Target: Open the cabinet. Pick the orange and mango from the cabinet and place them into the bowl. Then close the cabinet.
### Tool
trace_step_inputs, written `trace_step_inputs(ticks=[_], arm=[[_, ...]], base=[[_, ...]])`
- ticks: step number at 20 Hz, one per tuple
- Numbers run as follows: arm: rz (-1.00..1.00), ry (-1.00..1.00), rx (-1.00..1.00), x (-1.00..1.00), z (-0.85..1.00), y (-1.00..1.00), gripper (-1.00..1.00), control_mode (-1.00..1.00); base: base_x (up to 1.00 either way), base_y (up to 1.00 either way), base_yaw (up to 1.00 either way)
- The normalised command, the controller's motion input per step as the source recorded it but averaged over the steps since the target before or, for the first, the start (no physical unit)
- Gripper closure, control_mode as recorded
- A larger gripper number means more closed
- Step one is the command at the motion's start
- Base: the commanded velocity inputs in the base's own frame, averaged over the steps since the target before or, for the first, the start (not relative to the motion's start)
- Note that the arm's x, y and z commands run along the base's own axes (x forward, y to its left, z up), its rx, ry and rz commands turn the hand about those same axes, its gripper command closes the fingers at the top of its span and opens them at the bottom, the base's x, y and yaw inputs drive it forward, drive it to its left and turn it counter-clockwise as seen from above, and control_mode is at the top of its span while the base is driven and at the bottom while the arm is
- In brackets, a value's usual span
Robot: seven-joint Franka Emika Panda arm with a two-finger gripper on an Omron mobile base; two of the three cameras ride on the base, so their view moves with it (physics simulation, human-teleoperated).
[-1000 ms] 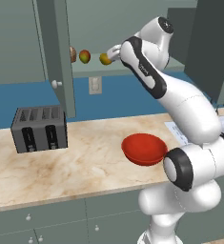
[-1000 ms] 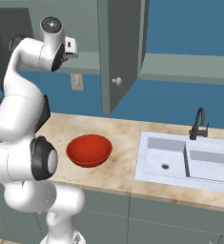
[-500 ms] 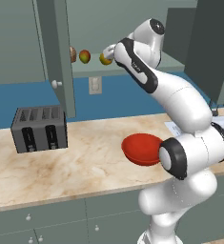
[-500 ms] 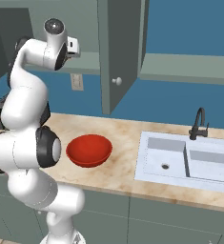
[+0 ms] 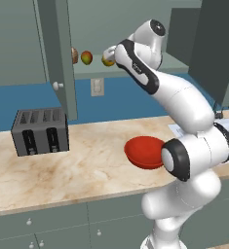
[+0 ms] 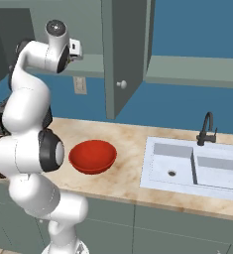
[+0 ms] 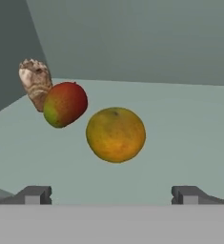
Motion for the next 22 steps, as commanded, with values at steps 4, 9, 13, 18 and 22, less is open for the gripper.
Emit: trace_step_inputs(ticks=[4, 9, 13, 18, 22], arm=[[0.0, 0.0, -0.01, 0.31, -0.11, 0.17, -1.0, -1.0], [0.0, 0.0, 0.0, 0.4, -0.09, 0.01, -1.0, -1.0], [0.0, 0.0, 0.0, 0.47, -0.08, 0.0, -1.0, -1.0], [0.0, 0.0, 0.0, 0.38, -0.11, 0.04, -1.0, -1.0], [0.0, 0.03, -0.01, 0.13, -0.29, 0.22, -1.0, -1.0]], base=[[0.0, 0.0, 0.0], [0.0, 0.0, 0.0], [0.0, 0.0, 0.0], [0.0, 0.0, 0.0], [0.0, 0.0, 0.0]])
